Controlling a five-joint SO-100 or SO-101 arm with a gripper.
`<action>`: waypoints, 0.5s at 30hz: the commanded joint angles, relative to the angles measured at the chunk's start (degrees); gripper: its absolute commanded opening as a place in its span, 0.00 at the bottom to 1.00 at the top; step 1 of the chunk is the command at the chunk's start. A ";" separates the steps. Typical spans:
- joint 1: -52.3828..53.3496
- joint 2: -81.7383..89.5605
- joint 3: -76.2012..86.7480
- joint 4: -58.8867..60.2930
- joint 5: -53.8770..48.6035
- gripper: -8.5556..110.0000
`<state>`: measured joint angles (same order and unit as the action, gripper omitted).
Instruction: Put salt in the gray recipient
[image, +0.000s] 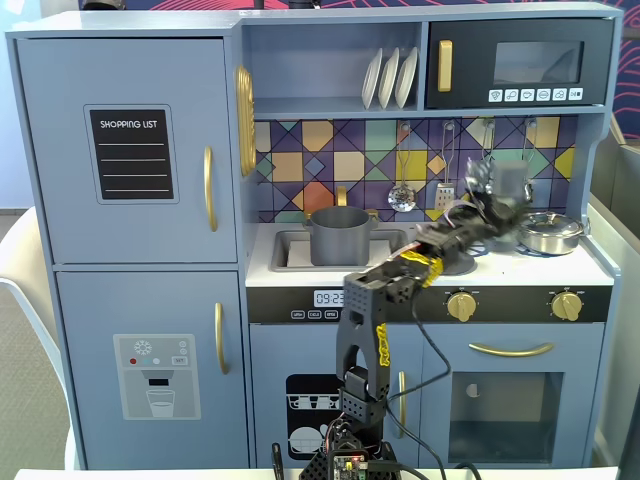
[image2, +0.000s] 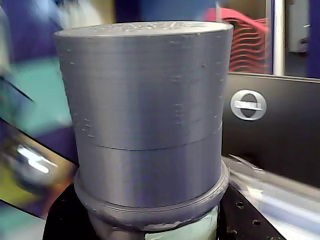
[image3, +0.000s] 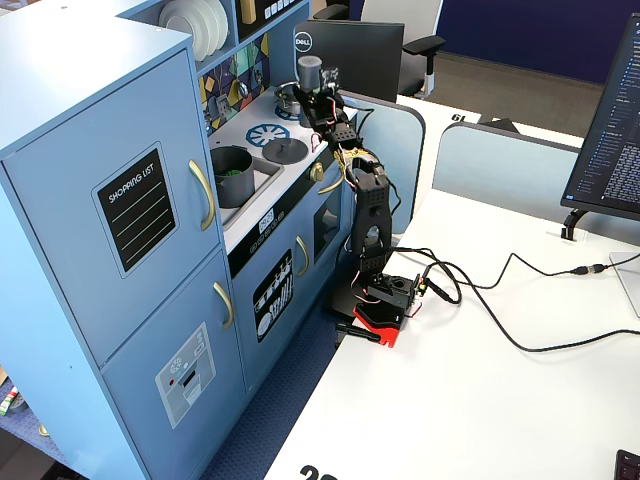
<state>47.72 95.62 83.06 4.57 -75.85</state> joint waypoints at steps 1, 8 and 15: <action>-6.24 17.23 -4.04 16.70 17.14 0.07; -26.54 24.35 -12.74 48.60 57.83 0.07; -41.48 17.84 -19.07 51.06 88.51 0.07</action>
<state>12.30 114.35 70.49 54.76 -3.78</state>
